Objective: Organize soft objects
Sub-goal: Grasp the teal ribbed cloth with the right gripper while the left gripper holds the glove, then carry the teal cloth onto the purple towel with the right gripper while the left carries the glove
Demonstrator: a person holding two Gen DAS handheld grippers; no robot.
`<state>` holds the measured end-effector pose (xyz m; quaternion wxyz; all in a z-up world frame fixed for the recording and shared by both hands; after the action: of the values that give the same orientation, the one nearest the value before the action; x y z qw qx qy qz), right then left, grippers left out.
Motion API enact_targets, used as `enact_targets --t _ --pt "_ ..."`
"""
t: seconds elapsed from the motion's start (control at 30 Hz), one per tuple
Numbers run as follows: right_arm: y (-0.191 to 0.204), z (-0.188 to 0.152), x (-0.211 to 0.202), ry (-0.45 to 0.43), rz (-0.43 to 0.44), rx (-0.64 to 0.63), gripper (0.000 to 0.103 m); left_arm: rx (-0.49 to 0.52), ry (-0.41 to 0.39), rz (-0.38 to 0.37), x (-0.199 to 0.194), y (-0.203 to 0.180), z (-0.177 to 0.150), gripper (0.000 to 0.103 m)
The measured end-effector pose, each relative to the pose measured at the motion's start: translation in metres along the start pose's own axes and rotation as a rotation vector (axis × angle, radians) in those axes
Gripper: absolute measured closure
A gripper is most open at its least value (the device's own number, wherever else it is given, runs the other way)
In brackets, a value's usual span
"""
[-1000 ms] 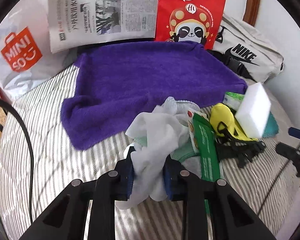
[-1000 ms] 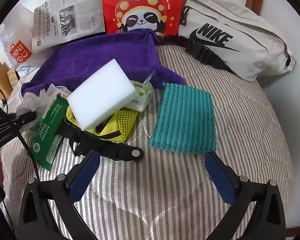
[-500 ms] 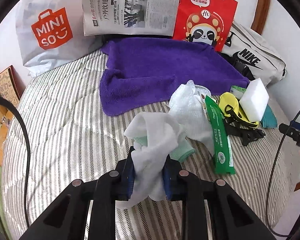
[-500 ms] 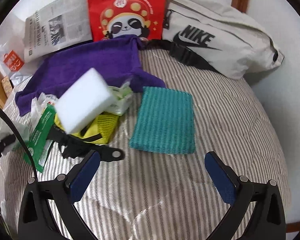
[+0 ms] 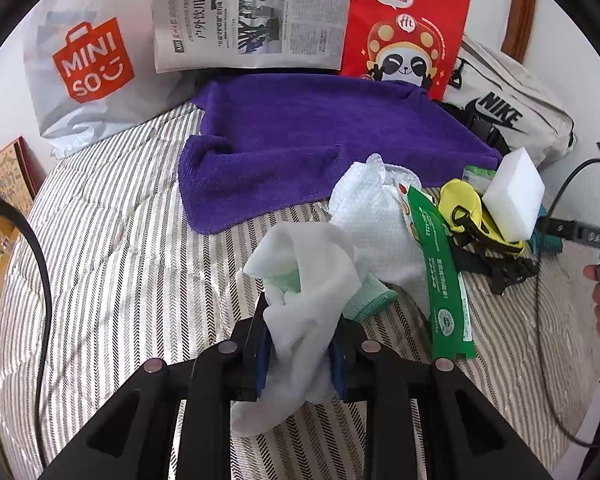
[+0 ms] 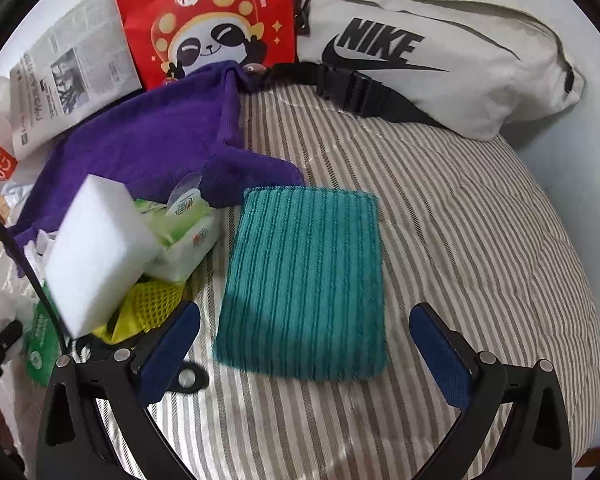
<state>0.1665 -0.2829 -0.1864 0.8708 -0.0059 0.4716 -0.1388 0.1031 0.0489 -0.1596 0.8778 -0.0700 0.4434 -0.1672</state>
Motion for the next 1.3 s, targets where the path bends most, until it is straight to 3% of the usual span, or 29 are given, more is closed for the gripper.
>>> enact_targets --t 0.23,0.33,0.47,0.53,0.97,1.3 --pt "0.008 0.004 0.023 0.022 -0.027 -0.001 0.003 -0.019 -0.014 -0.013 0.000 0.000 -0.001 0.078" --pt "0.010 0.005 0.026 -0.029 -0.044 0.001 0.004 -0.019 -0.015 -0.014 0.000 0.000 -0.001 0.078" --pt "0.007 0.008 0.025 -0.082 -0.039 0.016 0.015 -0.024 -0.016 -0.014 0.000 -0.001 -0.001 0.078" --pt "0.004 0.009 0.023 -0.072 -0.027 0.014 0.016 -0.027 -0.015 -0.019 0.000 -0.001 -0.002 0.080" --pt "-0.019 0.001 -0.040 -0.146 -0.031 -0.002 0.016 -0.045 -0.028 -0.037 -0.022 0.001 -0.002 0.080" --pt "-0.004 0.013 -0.077 -0.203 0.015 -0.043 0.016 -0.071 -0.070 -0.055 -0.049 0.002 0.009 0.081"
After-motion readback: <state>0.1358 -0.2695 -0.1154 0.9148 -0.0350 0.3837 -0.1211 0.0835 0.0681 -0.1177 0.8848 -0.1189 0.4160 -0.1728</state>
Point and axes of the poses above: each gripper's, at about its wrist camera, not at the fingertips, and x roughly the way its jaws point, y to its left, z to its top, the point moved 3 cm from there along x, roughly the way its jaws point, and after that the axes turned 15 degrees about -z, right-handed, at the moved point
